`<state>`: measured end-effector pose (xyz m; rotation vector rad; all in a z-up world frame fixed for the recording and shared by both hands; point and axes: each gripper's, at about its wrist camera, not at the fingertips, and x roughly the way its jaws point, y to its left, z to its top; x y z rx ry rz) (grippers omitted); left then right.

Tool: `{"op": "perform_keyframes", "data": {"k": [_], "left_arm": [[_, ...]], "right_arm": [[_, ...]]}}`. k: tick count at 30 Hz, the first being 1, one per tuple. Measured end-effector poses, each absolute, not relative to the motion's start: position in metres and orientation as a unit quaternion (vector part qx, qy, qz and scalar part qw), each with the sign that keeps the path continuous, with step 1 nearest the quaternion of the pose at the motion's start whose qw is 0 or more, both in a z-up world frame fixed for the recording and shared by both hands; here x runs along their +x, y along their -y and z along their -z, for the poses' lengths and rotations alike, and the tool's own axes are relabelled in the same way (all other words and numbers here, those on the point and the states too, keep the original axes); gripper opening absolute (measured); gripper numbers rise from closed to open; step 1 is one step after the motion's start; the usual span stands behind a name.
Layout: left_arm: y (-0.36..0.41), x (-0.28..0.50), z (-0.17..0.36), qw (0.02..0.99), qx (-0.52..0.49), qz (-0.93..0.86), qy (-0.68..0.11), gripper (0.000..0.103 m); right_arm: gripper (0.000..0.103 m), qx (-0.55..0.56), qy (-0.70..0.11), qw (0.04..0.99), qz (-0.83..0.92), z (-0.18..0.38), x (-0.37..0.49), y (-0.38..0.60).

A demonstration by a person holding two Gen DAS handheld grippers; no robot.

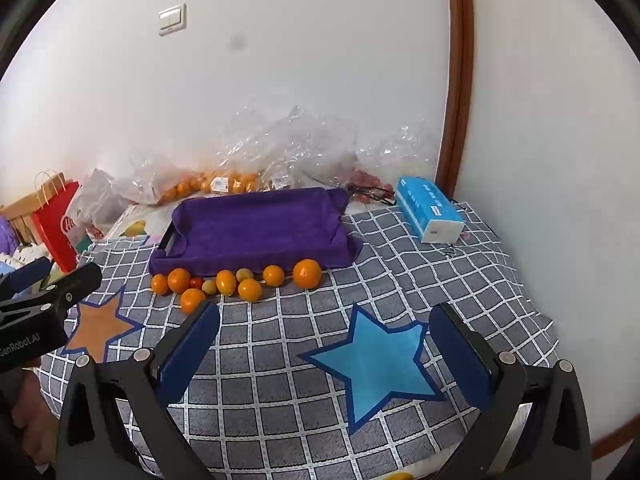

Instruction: Organize fruits

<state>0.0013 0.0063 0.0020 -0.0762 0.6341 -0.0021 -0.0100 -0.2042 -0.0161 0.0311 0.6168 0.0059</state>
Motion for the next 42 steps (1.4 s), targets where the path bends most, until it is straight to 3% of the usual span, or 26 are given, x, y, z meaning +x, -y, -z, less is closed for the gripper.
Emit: {"op": "perform_keyframes", "data": {"k": [42], "left_arm": [[-0.005,-0.009,-0.015,0.953,-0.032,-0.006,-0.302,0.103]], "right_arm": [[0.103,0.011,-0.301,0.953,-0.013,0.008,-0.018,0.196]]}}
